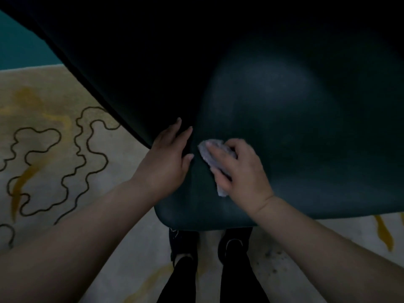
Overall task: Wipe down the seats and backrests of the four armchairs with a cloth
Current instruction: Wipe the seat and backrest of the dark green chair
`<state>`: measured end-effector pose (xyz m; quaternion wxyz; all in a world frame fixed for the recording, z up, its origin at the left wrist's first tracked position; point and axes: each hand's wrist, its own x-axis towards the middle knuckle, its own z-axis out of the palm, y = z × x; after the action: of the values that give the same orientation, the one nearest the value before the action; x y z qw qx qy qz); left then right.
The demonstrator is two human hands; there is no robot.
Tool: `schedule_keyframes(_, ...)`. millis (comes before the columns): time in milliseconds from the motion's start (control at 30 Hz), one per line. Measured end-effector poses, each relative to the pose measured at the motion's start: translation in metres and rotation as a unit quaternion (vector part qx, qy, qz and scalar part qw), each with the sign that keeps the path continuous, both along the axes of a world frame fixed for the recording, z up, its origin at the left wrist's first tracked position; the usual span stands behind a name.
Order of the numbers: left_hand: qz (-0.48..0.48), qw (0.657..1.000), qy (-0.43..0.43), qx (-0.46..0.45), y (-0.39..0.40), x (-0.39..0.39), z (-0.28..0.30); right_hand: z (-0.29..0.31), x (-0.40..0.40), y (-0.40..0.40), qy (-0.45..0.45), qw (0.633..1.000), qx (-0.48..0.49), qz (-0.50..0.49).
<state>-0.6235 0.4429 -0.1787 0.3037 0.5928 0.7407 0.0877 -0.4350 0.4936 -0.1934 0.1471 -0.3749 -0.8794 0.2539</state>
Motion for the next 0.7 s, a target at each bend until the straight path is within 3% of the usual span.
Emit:
schedule_keyframes(133,-0.005,1.000,0.000,-0.007,-0.003,0.000,0.003,0.001,0.022,-0.008,-0.005,0.998,0.006,0.060)
schedule_keyframes(300,-0.010,1.000,0.005,-0.010,-0.004,-0.001,0.002,0.001,-0.004,0.016,0.007,1.000,-0.002,-0.012)
schedule_keyframes(500,-0.010,1.000,0.004,-0.006,-0.002,-0.001,0.002,-0.005,0.015,-0.005,0.004,0.994,0.009,0.110)
schedule_keyframes(700,0.001,1.000,0.008,-0.010,0.004,0.000,0.003,-0.005,0.009,0.016,0.042,0.998,0.016,-0.051)
